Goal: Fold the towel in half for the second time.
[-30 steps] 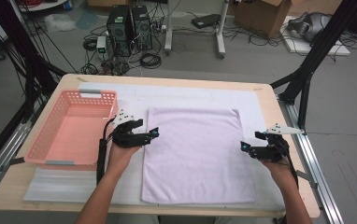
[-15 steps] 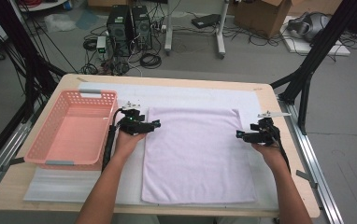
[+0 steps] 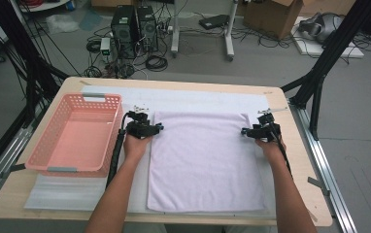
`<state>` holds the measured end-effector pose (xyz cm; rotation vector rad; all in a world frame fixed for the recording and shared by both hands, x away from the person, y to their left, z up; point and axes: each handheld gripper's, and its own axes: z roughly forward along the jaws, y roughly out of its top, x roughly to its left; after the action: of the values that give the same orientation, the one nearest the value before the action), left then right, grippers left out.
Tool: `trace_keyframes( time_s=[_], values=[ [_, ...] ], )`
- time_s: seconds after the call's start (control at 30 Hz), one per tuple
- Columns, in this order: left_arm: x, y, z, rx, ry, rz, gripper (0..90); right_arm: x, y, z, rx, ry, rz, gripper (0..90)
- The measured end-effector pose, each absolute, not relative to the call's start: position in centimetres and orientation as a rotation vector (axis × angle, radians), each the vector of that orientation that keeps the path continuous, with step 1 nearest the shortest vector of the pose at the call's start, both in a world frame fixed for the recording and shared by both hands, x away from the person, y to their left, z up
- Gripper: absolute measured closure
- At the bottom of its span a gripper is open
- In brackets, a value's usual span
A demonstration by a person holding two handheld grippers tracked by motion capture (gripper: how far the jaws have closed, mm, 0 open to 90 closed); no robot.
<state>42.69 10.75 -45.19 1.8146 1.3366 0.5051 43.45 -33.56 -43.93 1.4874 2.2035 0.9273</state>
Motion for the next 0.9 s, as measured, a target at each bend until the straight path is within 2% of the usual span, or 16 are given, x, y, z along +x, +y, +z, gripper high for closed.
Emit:
trace_keyframes(
  time_s=[0.13,0.2,0.27,0.33,0.5,0.73,0.9],
  values=[
    [42.5,10.2,-45.2,1.858,1.291,0.543,60.1,43.6,-33.6,-44.0,1.49,2.185,0.931,52.3],
    [42.3,9.7,-45.2,1.901,1.222,0.552,79.8,43.6,-33.8,-43.9,1.501,2.18,0.929,60.3],
    [42.2,9.6,-45.2,1.904,1.224,0.557,83.0,43.6,-33.8,-43.9,1.513,2.183,0.943,68.6],
    [42.4,10.0,-45.2,1.877,1.245,0.505,83.7,43.5,-33.7,-43.9,1.533,2.205,0.985,82.4],
    [42.7,10.8,-45.0,1.765,1.36,0.379,85.6,43.4,-33.6,-43.7,1.546,2.198,0.992,85.6],
    [42.2,12.4,-43.0,1.601,1.355,0.395,85.8,42.8,-33.8,-42.1,1.456,2.087,1.092,86.2],
    [41.3,12.6,-42.0,1.619,1.3,0.403,85.7,41.9,-33.7,-41.0,1.423,2.066,1.147,86.1]
  ],
)
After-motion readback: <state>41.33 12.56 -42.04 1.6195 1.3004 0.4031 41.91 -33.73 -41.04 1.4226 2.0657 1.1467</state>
